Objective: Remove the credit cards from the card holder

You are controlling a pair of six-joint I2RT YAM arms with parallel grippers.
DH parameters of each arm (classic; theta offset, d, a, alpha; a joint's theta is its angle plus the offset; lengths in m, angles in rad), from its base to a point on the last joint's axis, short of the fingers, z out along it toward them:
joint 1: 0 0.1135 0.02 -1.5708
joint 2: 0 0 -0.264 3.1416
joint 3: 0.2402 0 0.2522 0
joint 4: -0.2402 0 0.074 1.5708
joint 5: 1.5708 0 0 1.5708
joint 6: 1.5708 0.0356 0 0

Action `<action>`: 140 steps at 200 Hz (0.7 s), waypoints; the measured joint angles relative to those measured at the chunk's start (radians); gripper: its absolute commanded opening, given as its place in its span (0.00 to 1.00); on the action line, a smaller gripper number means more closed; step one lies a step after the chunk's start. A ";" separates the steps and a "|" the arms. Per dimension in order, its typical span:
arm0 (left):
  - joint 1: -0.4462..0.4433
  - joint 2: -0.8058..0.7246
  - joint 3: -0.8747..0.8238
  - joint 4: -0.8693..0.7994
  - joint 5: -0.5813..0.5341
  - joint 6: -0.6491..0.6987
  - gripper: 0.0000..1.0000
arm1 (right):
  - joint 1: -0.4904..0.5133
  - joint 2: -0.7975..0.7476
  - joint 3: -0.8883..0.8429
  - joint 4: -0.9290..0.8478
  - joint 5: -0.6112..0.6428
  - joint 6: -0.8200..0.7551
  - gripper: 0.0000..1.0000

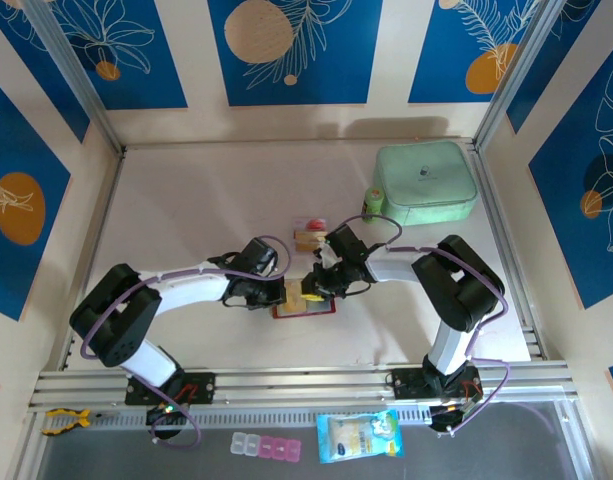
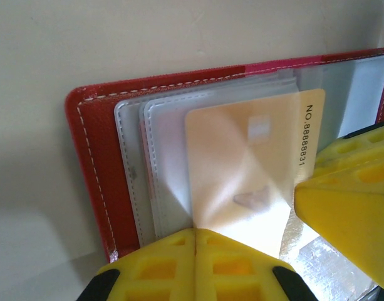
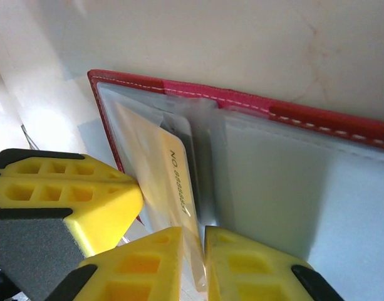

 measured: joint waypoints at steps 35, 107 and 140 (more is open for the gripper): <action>0.000 0.000 0.000 0.000 -0.002 0.000 0.01 | -0.006 -0.007 -0.016 0.011 -0.002 -0.002 0.06; 0.000 0.000 0.000 0.000 -0.012 0.000 0.00 | -0.042 -0.082 -0.055 0.002 0.013 -0.015 0.03; 0.000 0.000 0.000 0.001 -0.014 0.000 0.00 | -0.047 -0.112 -0.055 -0.047 0.044 -0.036 0.03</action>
